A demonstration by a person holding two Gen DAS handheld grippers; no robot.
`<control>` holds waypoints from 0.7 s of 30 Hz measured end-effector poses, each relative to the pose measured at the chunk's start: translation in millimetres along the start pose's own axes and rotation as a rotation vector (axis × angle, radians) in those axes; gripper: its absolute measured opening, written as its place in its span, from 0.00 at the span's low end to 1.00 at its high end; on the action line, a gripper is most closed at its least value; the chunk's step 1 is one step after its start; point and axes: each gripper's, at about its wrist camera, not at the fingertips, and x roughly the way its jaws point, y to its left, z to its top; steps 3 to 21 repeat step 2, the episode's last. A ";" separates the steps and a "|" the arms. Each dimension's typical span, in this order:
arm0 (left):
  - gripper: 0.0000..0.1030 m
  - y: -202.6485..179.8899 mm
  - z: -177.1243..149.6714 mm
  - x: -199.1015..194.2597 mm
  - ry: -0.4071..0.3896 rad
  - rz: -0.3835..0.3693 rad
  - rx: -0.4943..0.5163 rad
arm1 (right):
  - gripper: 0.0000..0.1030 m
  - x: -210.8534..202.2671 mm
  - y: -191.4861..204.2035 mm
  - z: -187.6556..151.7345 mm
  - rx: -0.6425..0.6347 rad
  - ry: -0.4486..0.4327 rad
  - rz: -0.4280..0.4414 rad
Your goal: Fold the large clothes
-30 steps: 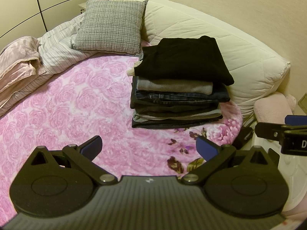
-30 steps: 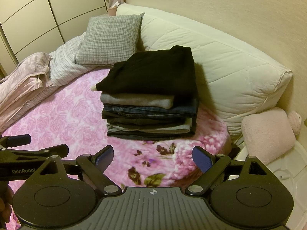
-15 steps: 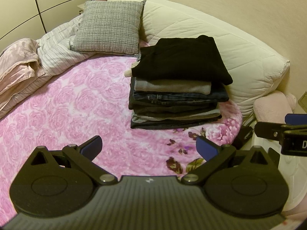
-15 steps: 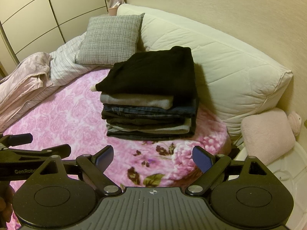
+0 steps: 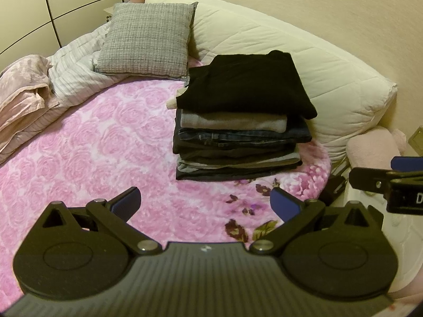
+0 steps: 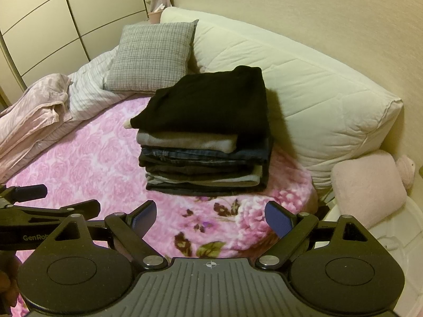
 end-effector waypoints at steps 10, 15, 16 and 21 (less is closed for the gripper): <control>0.99 -0.9 0.1 0.1 -0.003 -0.004 -0.001 | 0.84 -0.4 -2.4 1.9 0.001 0.000 0.000; 0.99 -0.9 0.1 0.1 -0.003 -0.004 -0.001 | 0.84 -0.4 -2.4 1.9 0.001 0.000 0.000; 0.99 -0.9 0.1 0.1 -0.003 -0.004 -0.001 | 0.84 -0.4 -2.4 1.9 0.001 0.000 0.000; 0.99 -0.9 0.1 0.1 -0.003 -0.004 -0.001 | 0.84 -0.4 -2.4 1.9 0.001 0.000 0.000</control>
